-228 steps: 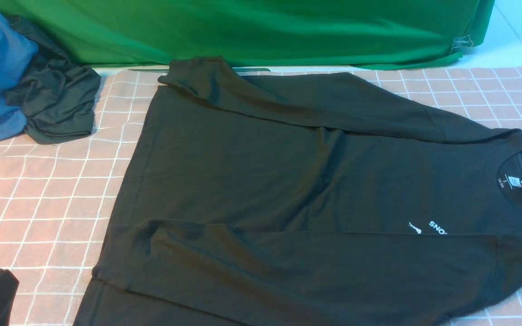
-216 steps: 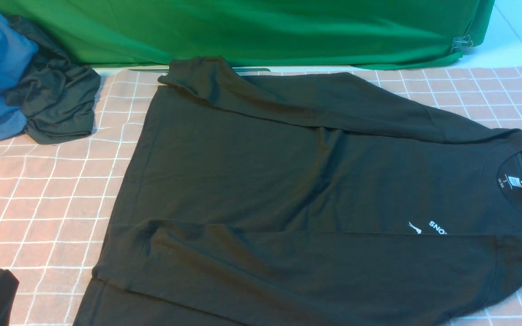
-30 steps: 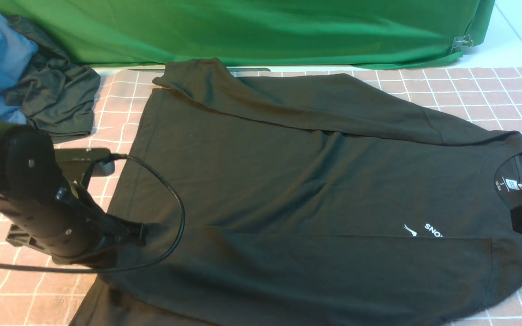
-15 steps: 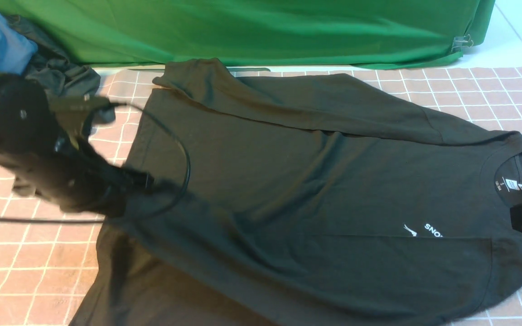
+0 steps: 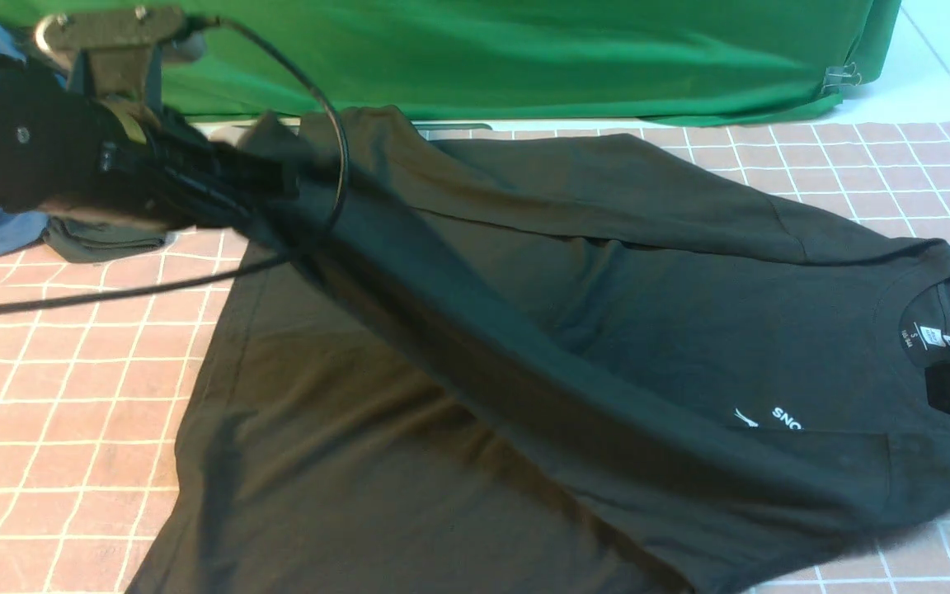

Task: Fold a long-sleeved shirt over a pink coffee tablecloth.
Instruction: 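Fold the left side of the black T-shirt inward over its body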

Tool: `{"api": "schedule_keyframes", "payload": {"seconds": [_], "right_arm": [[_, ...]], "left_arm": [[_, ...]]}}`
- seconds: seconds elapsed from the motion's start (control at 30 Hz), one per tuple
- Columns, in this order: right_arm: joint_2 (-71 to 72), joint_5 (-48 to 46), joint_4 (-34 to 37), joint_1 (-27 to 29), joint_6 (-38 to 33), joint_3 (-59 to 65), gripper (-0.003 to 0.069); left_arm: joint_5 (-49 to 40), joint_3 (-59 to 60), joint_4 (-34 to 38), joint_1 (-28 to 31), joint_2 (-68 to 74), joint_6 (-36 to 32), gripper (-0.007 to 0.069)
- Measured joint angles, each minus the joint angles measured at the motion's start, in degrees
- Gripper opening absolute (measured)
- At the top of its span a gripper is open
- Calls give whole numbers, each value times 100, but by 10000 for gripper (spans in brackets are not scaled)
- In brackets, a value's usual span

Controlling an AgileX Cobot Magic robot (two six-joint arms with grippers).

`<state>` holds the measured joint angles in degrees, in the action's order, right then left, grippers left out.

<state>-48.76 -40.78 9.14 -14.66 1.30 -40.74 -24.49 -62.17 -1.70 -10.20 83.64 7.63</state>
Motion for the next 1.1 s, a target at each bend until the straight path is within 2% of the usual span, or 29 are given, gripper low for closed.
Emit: {"api": "schedule_keyframes", "payload": {"seconds": [0.4, 0.67, 0.8, 0.93, 1.1], "right_arm": [[0, 19, 12, 0, 0, 0, 181], [0, 13, 37, 0, 0, 0, 199], [0, 2, 134, 0, 0, 0, 207], [0, -3, 161, 0, 0, 0, 216], [0, -3, 166, 0, 0, 0, 222]], "left_arm": [[844, -26, -77, 0, 922, -14, 67], [1002, -26, -683, 0, 1488, -9, 68], [1045, -26, -1245, 0, 1586, 280, 75], [1274, -26, -1702, 0, 1616, 535, 105], [1389, -26, -1893, 28, 1693, 579, 169]]}}
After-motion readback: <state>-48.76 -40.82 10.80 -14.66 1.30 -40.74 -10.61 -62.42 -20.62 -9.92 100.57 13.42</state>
